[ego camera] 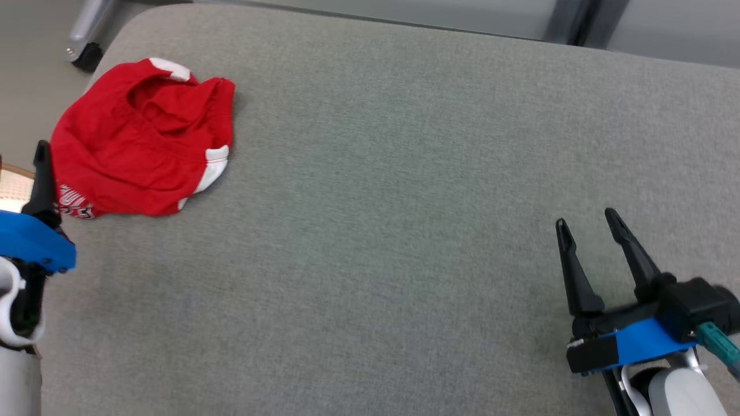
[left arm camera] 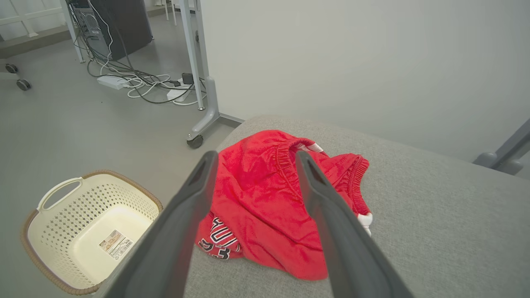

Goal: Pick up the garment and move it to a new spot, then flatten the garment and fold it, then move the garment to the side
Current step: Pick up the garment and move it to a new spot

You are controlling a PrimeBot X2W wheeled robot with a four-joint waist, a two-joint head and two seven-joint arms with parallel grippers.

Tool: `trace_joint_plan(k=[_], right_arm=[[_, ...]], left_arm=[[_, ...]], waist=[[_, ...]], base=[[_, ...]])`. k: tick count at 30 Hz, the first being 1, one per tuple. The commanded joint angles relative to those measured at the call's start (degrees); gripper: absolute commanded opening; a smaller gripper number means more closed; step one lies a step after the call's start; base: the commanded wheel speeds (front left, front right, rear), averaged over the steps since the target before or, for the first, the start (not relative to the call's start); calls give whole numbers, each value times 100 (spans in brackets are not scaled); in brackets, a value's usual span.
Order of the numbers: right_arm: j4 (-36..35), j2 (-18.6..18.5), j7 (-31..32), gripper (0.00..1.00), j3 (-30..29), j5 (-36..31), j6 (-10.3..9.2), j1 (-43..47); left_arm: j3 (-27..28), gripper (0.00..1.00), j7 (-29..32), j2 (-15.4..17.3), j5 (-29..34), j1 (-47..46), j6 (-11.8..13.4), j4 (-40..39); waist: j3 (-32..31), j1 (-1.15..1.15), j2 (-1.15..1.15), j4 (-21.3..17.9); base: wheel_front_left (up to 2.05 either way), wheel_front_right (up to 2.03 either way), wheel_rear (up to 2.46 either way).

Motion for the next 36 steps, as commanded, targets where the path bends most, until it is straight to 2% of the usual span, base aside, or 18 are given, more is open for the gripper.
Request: trace_joint_plan(k=[1,6,11,13,22,23,24,25,26,30,36], right_arm=[[-96,-91,-89,100,71,-68,0,-176],[-205,-235,-154,100,253,-96,0,-435],[-367,-349,-132,100,360,-103,0,-616],[-399,-378,-132,100,372,-69,0,-665],[-419,-381,-116,100,402,-12,0,-717],[-414,-368,-116,100,419,-7,0,-720],[-414,-368,-116,100,419,-7,0,-720],[-400,-363,-105,100,429,0,0,-719],[-380,-359,-112,100,445,5,0,-718],[-262,-318,-155,100,432,50,0,-640],[17,-148,-306,100,349,175,0,-443]], left_arm=[[82,100,158,92,-104,-206,59,182],[462,100,389,323,-377,-395,253,681],[708,100,671,653,-328,-310,666,1076],[731,100,691,657,-347,-306,749,1161],[599,100,1180,300,-709,-466,596,1615],[581,81,1235,258,-746,-455,586,1645],[581,81,1235,258,-746,-455,586,1645],[558,27,1263,221,-764,-444,561,1656],[548,0,1282,203,-798,-431,527,1664],[543,0,1205,327,-794,-431,447,1527],[465,0,1070,704,-613,-678,290,896]], waist=[[218,-1,0,-129],[697,-1,0,-504],[1119,-1,0,-805],[1223,-1,0,-892],[1323,-1,0,-991],[1294,-1,0,-1000],[1294,-1,0,-1000],[1263,-1,0,-1005],[1215,-1,0,-1010],[964,-1,0,-995],[207,-1,0,-898]], base=[[0,0,0],[0,0,0],[0,0,0],[0,0,0],[0,0,0],[0,0,0],[0,0,0],[0,0,0],[0,0,0],[0,0,0],[0,0,0]])
